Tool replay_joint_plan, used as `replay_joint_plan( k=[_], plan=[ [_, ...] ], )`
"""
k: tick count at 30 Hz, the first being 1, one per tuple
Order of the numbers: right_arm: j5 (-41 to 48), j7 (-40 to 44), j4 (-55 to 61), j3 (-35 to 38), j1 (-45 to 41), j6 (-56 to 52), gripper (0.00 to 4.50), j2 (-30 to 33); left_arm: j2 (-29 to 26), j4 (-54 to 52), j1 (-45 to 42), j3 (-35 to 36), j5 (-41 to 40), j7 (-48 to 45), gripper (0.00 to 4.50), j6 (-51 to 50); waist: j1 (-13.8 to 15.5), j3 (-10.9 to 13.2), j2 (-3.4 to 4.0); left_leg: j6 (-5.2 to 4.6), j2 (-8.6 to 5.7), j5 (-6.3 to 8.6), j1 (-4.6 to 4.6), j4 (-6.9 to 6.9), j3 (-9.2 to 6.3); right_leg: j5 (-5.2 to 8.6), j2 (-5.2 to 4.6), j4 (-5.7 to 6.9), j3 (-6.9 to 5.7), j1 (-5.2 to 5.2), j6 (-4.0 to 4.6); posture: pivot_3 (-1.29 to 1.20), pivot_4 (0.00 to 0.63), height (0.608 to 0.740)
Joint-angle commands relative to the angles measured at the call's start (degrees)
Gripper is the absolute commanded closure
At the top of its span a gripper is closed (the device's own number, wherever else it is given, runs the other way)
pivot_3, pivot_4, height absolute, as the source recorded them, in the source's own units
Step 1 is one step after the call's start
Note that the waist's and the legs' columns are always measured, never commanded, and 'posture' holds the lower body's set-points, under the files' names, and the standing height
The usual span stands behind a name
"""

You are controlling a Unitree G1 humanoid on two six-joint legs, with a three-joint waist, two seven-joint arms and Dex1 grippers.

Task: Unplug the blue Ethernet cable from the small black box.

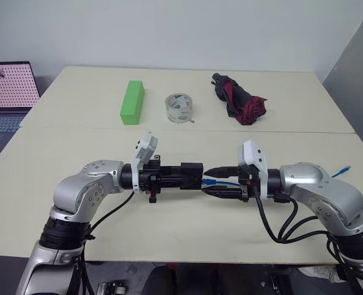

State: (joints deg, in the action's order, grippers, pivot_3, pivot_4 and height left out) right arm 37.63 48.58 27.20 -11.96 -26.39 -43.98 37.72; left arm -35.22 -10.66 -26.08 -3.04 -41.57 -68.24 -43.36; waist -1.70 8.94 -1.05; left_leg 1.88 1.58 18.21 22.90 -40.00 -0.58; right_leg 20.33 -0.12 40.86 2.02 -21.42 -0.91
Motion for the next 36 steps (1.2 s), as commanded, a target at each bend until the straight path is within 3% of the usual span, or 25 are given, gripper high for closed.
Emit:
replay_joint_plan(
  k=[1,29,36],
  plan=[
    [2.4,0.3,-0.2,2.3,-1.6,-2.2,2.28,-0.6,-0.6,-2.5,-0.6,0.4,-0.5,-0.5,3.71,0.8,0.0,0.0,0.00,0.00,0.00,0.00,0.00,0.00,0.00,0.00,0.00,0.00,0.00,0.00,0.00,0.00,0.150,0.740],
    [4.9,4.0,-2.0,3.2,-2.7,-6.6,2.28,-0.6,-2.0,-3.6,0.6,0.8,-0.8,-0.9,3.71,1.6,0.0,0.0,0.00,-0.01,0.00,0.00,0.01,0.00,-0.02,0.00,0.00,-0.02,-0.02,0.00,0.00,0.00,0.150,0.740],
    [4.1,4.3,-1.7,2.6,-2.9,-6.4,3.61,-0.5,-1.6,-3.7,0.2,0.8,-1.0,-0.4,3.71,1.3,0.0,0.0,0.00,-0.01,0.00,0.01,0.01,0.00,-0.03,0.00,0.00,-0.02,-0.02,0.00,0.00,0.00,0.150,0.740]
  ],
)
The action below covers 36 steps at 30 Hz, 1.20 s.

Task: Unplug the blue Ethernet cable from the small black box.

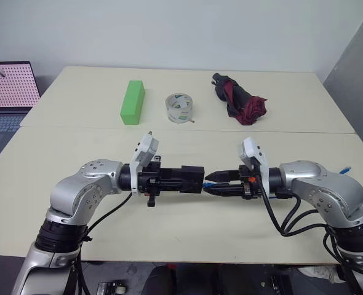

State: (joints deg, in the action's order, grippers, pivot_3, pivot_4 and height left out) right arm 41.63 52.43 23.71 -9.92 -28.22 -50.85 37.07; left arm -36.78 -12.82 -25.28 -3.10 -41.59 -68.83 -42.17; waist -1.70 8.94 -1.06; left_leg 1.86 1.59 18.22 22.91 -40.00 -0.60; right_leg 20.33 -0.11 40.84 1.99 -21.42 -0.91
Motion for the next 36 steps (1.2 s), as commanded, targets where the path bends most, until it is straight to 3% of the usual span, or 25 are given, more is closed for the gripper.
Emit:
replay_joint_plan(
  k=[1,4,16,29,33,36],
  plan=[
    [-0.1,0.6,1.8,0.4,-1.1,0.6,3.85,0.3,0.0,-1.4,-0.7,0.8,-1.1,0.3,3.71,0.0,0.0,0.0,0.00,0.00,0.00,0.00,0.00,0.00,0.00,0.00,0.00,0.00,0.00,0.00,0.00,0.00,0.150,0.740],
    [-0.4,0.9,2.0,0.0,-1.1,0.8,4.41,0.4,0.1,-1.4,-0.8,0.7,-1.2,0.5,3.71,-0.1,0.0,0.0,0.00,0.00,0.00,0.00,0.00,0.00,0.00,0.00,0.00,-0.01,0.00,0.00,0.00,0.00,0.150,0.740],
    [1.1,2.0,0.2,1.0,-1.8,-1.0,4.41,0.6,-1.2,-2.4,0.2,-0.2,-0.7,-2.0,3.71,0.5,0.0,0.0,0.00,0.00,0.00,0.00,0.00,0.01,0.00,0.00,0.00,-0.01,0.00,0.00,0.00,0.00,0.150,0.740],
    [-1.8,5.0,-3.2,2.7,1.2,1.3,4.45,6.1,-4.2,0.9,2.9,0.4,7.3,-2.1,3.71,10.1,0.0,0.0,0.00,-0.18,0.00,0.10,0.00,0.01,0.00,0.00,0.00,-0.03,0.01,0.00,0.00,0.00,0.150,0.740],
    [-9.1,-0.6,-9.4,3.4,0.7,7.8,4.45,3.8,-3.9,1.5,3.5,1.5,8.2,-0.3,3.71,11.1,0.0,0.0,-0.01,-0.18,0.00,0.10,0.00,0.01,0.00,0.00,0.00,-0.03,0.00,0.00,0.00,0.00,0.150,0.740],
    [-19.3,-7.2,-18.1,2.0,-0.9,16.8,4.45,2.1,-3.4,2.2,3.7,1.9,9.2,2.0,3.71,12.0,0.0,0.0,0.00,-0.17,-0.01,0.10,0.00,0.01,0.02,0.00,0.00,-0.02,0.02,0.00,0.00,0.00,0.150,0.740]
  ],
)
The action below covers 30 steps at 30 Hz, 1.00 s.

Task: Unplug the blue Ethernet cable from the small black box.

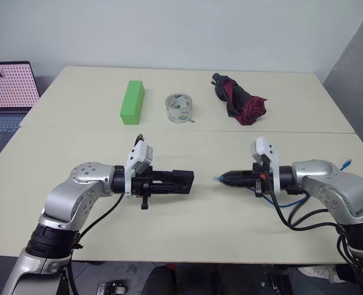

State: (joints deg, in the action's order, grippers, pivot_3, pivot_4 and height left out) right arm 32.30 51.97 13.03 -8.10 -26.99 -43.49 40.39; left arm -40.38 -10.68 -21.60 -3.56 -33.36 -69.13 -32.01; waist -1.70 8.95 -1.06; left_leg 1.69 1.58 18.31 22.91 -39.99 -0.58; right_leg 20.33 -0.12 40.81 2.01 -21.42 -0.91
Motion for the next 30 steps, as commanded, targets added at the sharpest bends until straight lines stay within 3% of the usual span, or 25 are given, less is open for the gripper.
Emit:
replay_joint_plan(
  k=[1,3,5,7,14,17,19,30],
  plan=[
    [-14.2,-9.7,-11.4,-0.5,-2.9,13.3,4.45,-1.7,0.4,0.1,0.2,2.2,1.4,2.8,3.71,2.0,0.0,0.0,0.01,0.00,0.00,0.00,0.00,0.00,0.01,0.00,0.00,0.01,0.01,-0.01,0.00,0.00,0.150,0.740],
    [-19.9,-13.7,-17.3,-1.1,-4.1,18.7,4.45,-2.7,0.8,0.1,0.5,1.7,2.6,4.1,3.71,2.8,-0.1,0.0,0.01,0.06,0.00,-0.03,0.00,0.00,0.05,0.00,0.00,0.01,0.03,-0.03,0.00,0.00,0.150,0.740],
    [-21.9,-15.0,-20.8,-0.8,-4.7,21.0,3.73,-3.9,1.2,0.2,0.6,1.5,3.0,4.7,3.71,3.0,-0.1,0.0,0.01,0.19,0.01,-0.10,0.01,0.02,0.13,0.00,0.00,0.02,0.08,-0.08,0.00,0.00,0.150,0.740],
    [-22.4,-14.2,-22.4,-0.4,-4.8,21.8,3.38,-4.6,1.6,0.3,0.6,1.5,3.8,5.6,3.71,3.6,-0.1,0.0,0.01,0.19,0.02,-0.11,0.02,0.03,0.15,0.00,0.00,0.02,0.08,-0.09,0.00,0.00,0.150,0.740],
    [-19.1,-4.6,-14.6,1.7,-2.8,20.0,1.68,-1.2,3.3,2.0,1.0,2.9,6.1,10.4,3.71,5.8,0.0,0.0,0.06,0.19,0.05,-0.10,0.02,0.04,0.24,0.00,0.00,0.05,0.15,-0.13,0.00,0.00,0.150,0.740],
    [-10.4,3.2,-4.0,3.8,-1.2,14.5,1.00,1.7,6.7,7.8,0.3,5.7,11.5,20.2,3.71,11.8,0.1,0.0,0.07,0.18,0.04,-0.10,0.03,0.04,0.22,0.00,0.00,0.03,0.14,-0.12,0.00,0.00,0.150,0.740],
    [-6.4,3.9,2.0,4.4,-1.2,11.4,0.53,1.3,9.4,13.1,-0.5,8.2,15.0,27.6,3.71,16.5,0.1,0.0,0.05,0.17,0.04,-0.09,0.02,0.03,0.20,0.00,-0.01,0.03,0.12,-0.10,0.00,0.00,0.150,0.740],
    [-3.2,-0.7,9.8,2.4,-5.2,3.9,0.53,-3.6,15.4,29.9,-0.9,11.8,20.9,38.4,3.71,31.1,0.3,0.0,-0.01,0.18,0.01,-0.10,0.03,0.01,0.13,0.00,-0.07,0.04,0.02,-0.10,0.00,0.00,0.150,0.740]
  ],
)
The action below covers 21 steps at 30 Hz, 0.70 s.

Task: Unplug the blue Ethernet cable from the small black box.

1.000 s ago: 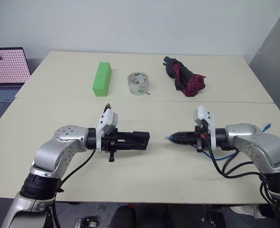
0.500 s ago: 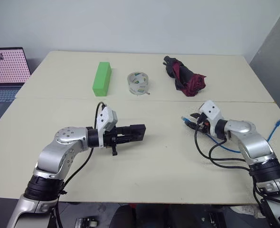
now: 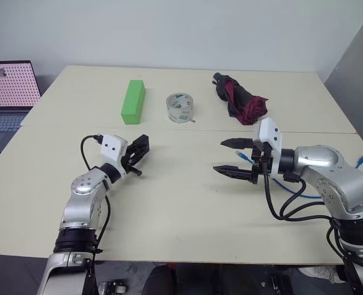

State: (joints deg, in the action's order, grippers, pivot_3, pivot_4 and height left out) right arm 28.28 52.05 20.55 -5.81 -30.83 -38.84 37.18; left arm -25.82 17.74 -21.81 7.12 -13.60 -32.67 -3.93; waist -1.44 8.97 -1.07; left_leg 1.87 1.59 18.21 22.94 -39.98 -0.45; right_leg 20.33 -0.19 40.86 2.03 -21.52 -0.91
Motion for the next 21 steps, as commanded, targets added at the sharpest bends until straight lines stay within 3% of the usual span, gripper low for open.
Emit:
replay_joint_plan(
  k=[1,2,4,9,15,21],
  plan=[
    [0.7,-0.8,2.3,-0.1,-1.5,-1.0,0.53,-0.5,1.1,2.2,-0.4,1.1,1.1,2.2,3.71,3.2,0.0,0.0,0.00,0.00,-0.01,0.00,0.00,0.00,0.00,0.00,-0.01,0.00,0.00,0.00,0.00,0.00,0.150,0.740],
    [0.6,-0.9,2.4,-0.2,-1.6,-1.1,0.53,-0.6,1.2,2.7,-0.3,1.1,1.1,2.2,3.71,3.3,0.0,0.0,-0.01,0.00,-0.01,0.00,0.01,0.00,0.00,0.00,-0.01,-0.01,0.00,0.00,0.00,0.00,0.150,0.740],
    [0.5,-1.0,2.5,-0.3,-1.7,-1.5,0.46,-0.6,1.5,3.0,0.5,1.1,0.7,1.8,3.00,3.7,-0.1,0.0,0.00,0.00,0.00,0.00,-0.01,0.00,0.01,0.00,-0.01,0.01,0.00,0.00,0.00,0.00,0.150,0.740],
    [0.5,-1.2,3.0,-0.5,-1.6,-2.2,0.46,-0.4,1.2,2.4,2.1,1.7,-0.6,1.2,2.13,2.7,-0.2,0.0,0.00,0.01,0.01,0.00,-0.01,0.00,0.00,0.00,0.00,0.05,-0.01,-0.03,0.00,0.00,0.150,0.740],
    [0.6,-1.3,3.6,-0.5,-1.2,-2.9,0.46,-0.3,-0.2,-3.6,6.4,2.1,-1.4,1.0,0.72,-1.2,-0.2,0.0,0.00,0.01,0.01,0.00,-0.01,0.01,-0.02,0.00,-0.01,0.05,-0.02,-0.02,0.00,0.00,0.150,0.740],
    [0.4,-2.0,4.6,0.7,1.2,-2.8,0.46,0.5,-4.6,-17.5,14.8,2.7,-0.5,1.4,0.72,-8.9,-0.3,0.0,0.00,0.00,0.04,0.00,-0.01,0.04,-0.05,0.00,0.00,0.02,-0.04,-0.02,0.00,0.00,0.150,0.740]
  ],
)
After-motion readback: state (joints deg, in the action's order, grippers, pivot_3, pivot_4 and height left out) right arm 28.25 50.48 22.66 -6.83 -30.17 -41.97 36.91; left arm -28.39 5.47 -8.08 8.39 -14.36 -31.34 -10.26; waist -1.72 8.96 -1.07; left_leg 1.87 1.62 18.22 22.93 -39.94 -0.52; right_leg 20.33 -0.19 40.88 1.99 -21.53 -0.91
